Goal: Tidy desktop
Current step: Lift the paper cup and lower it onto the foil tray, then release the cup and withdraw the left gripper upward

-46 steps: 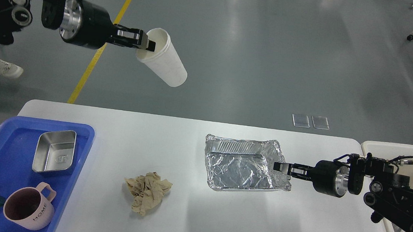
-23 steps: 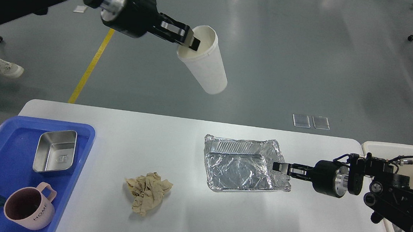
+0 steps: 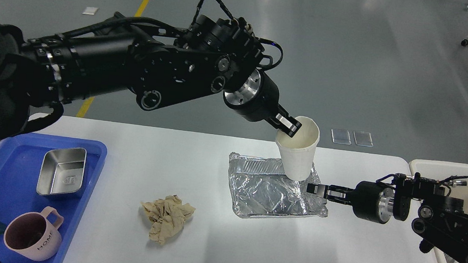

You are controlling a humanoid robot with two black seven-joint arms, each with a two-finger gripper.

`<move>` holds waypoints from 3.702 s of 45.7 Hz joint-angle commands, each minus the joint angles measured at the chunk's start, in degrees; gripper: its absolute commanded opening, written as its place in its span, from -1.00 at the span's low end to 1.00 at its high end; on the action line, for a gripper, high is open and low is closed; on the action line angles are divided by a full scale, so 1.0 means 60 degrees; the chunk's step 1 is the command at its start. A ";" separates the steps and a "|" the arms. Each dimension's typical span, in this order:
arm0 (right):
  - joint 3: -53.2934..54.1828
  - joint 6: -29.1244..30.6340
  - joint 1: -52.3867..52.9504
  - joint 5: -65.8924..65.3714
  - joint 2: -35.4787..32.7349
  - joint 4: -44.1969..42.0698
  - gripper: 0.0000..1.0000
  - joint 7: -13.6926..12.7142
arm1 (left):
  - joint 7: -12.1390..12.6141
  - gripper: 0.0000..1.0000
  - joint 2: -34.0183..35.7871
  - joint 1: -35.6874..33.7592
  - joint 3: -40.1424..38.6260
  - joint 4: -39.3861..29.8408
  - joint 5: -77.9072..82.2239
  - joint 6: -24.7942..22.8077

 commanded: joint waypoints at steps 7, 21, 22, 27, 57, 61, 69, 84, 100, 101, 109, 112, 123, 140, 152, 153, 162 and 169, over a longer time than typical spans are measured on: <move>-0.0001 0.0000 -0.0001 -0.0005 0.0000 0.0003 -1.00 0.0000 | 0.0043 -0.95 -0.0766 0.0009 0.0422 0.0195 0.0030 0.0053; -0.0001 0.0000 -0.0001 -0.0005 0.0000 0.0003 -1.00 0.0000 | 0.0116 -0.92 -0.0913 0.0316 0.0540 0.0210 0.0030 0.0083; -0.0001 0.0000 -0.0001 -0.0005 0.0000 0.0003 -1.00 0.0000 | 0.0131 -0.92 -0.0913 0.0331 0.0540 0.0210 0.0030 0.0097; -0.0001 0.0000 -0.0001 -0.0004 0.0000 -0.0011 -1.00 0.0000 | 0.0160 -0.89 -0.0927 0.0346 0.0774 0.0210 0.0117 0.0302; -0.0001 0.0000 -0.0001 0.0010 -0.0044 0.0003 -1.00 0.0000 | 0.0263 0.13 -0.1352 0.0668 0.0979 0.0342 0.0117 0.1533; -0.0001 0.0000 -0.0001 0.0010 -0.0044 0.0003 -1.00 0.0000 | 0.0263 0.31 -0.1352 0.0639 0.0965 0.0342 0.0117 0.1650; -0.0001 0.0000 -0.0001 0.0010 -0.0058 0.0003 -1.00 0.0000 | 0.0248 0.56 -0.1308 0.0566 0.0907 0.0342 0.0044 0.1782; -0.0001 0.0000 -0.0031 0.0010 -0.0131 -0.0011 -1.00 0.0000 | 0.0277 0.62 0.0404 0.0580 0.0994 0.0137 0.0044 0.1650; 0.0013 0.0000 -0.0133 0.0010 -0.0161 0.0003 -1.00 0.0000 | 0.0233 0.50 0.4944 0.1356 0.1771 -0.2103 0.1053 0.2542; 0.0013 0.0000 -0.0133 0.0010 -0.0161 0.0003 -1.00 0.0000 | 0.0233 0.50 0.5237 0.1400 0.1771 -0.2322 0.1214 0.2703; 0.0043 0.0000 -0.0177 0.0010 -0.0205 0.0003 -1.00 0.0000 | 0.0219 0.45 0.7595 0.1518 0.1800 -0.4211 0.2168 0.3364; 0.0072 0.0000 -0.0236 0.0010 -0.0176 0.0003 -1.00 0.0000 | 0.0204 0.44 0.8430 0.1518 0.1800 -0.4871 0.2183 0.3364; 0.0116 0.0000 -0.0323 0.0010 -0.0161 0.0018 -1.00 0.0000 | 0.0087 0.44 1.2400 0.1327 0.1653 -0.7260 0.2388 0.3232; 0.0116 -0.0014 -0.0324 0.0025 -0.0029 0.0003 -1.00 0.0000 | 0.0116 0.56 1.5317 0.1386 0.1038 -0.7700 0.2300 0.2573; 0.0116 0.0000 -0.0324 0.0025 -0.0015 0.0003 -1.00 0.0000 | 0.0131 0.64 1.5567 0.1459 0.1038 -0.7685 0.2242 0.2441; 0.0116 0.0000 -0.0324 0.0025 -0.0015 0.0003 -1.00 0.0000 | 0.0131 0.64 1.5538 0.1474 0.1038 -0.7671 0.2241 0.2441; 0.0116 -0.0014 -0.0324 0.0025 -0.0015 0.0018 -1.00 0.0000 | 0.0131 0.86 1.4923 0.1488 0.1067 -0.7642 0.2066 0.2441; 0.0116 -0.0014 -0.0324 0.0025 -0.0015 0.0018 -1.00 0.0000 | 0.0131 0.88 1.3928 0.1751 0.1111 -0.7539 0.1948 0.2470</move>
